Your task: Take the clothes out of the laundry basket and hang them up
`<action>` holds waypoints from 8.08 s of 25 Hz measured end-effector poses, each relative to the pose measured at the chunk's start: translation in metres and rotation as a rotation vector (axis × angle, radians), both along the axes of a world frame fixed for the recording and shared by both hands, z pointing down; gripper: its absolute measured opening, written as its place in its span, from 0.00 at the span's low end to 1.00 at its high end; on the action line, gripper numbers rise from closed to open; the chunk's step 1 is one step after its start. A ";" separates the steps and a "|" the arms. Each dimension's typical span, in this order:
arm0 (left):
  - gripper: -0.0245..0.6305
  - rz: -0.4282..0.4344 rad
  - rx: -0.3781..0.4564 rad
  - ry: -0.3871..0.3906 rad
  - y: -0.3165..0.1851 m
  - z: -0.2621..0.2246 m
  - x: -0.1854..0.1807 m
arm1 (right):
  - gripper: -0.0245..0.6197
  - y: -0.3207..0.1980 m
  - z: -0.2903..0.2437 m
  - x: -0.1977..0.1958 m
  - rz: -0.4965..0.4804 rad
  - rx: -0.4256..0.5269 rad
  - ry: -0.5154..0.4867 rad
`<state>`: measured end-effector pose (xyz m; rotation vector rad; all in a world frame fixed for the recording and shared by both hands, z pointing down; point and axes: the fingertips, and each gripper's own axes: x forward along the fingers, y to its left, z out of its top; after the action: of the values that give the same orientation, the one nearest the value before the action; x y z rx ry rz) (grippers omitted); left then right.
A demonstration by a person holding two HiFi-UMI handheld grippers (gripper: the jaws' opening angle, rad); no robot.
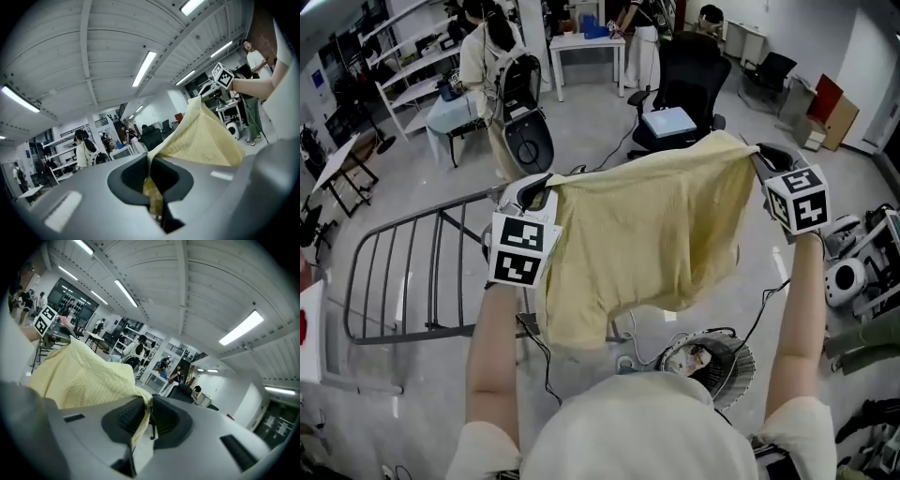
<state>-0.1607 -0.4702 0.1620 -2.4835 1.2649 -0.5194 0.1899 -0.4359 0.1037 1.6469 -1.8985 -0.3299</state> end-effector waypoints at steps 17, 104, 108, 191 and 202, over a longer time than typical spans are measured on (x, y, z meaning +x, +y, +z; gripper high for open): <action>0.06 -0.390 -0.057 -0.119 -0.229 0.036 -0.038 | 0.13 -0.261 0.052 -0.023 -0.118 -0.066 -0.009; 0.06 0.082 -0.726 0.255 0.428 0.308 0.206 | 0.04 0.474 0.328 0.003 0.163 -0.282 -0.514; 0.06 0.089 -0.813 0.198 0.432 0.357 0.260 | 0.04 0.482 0.374 0.052 0.223 -0.349 -0.513; 0.05 0.207 -0.828 0.206 0.410 0.518 0.363 | 0.17 0.447 0.659 0.065 0.300 -0.667 -0.702; 0.05 0.243 -0.637 0.437 0.414 0.286 0.269 | 0.38 0.482 0.565 -0.074 0.129 -0.745 -0.700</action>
<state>0.1081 -0.0562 0.4481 -3.3777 1.0113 -0.3653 0.1155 0.0458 0.6682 1.4131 -1.9833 1.0146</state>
